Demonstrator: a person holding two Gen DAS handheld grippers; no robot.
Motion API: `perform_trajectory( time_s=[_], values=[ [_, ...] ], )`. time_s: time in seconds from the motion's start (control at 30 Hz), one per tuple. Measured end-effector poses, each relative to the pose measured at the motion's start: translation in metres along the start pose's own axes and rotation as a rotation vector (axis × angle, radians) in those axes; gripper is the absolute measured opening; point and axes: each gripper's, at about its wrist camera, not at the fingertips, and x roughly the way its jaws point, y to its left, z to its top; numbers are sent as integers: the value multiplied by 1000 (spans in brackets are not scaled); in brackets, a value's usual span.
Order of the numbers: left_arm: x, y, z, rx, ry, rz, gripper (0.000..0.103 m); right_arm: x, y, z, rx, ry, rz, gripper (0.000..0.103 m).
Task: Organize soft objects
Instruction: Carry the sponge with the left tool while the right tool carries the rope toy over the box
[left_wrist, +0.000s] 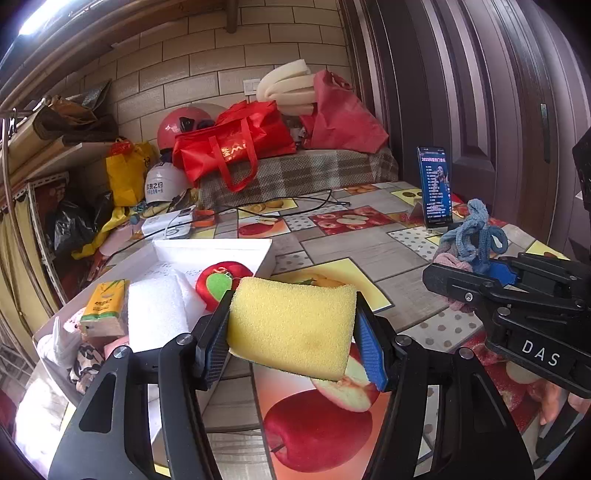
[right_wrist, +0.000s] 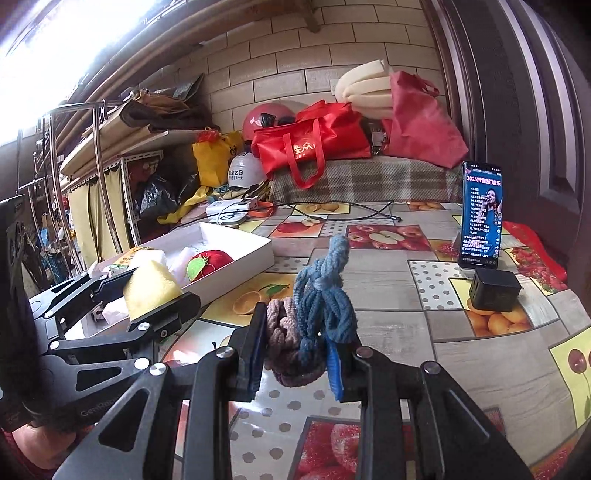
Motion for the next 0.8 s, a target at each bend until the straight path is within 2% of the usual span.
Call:
perform_trajectory(
  time_s=[0.13,0.3,0.5,0.63,0.8],
  values=[
    [-7,23,-5,-24,-5,45,60,7,12,2,-18,2,7,29],
    [-12,64,-12,-61,-15,146,60,17,29,5,-46,0,16,29],
    [-6,131,-19,-189,-2,278,60,32,55,11,-103,-20,33,29],
    [1,165,-21,-272,-4,331,61,48,76,17,-135,-17,65,29],
    [9,179,-18,-281,-31,363,61,67,101,23,-160,-14,109,29]
  ],
)
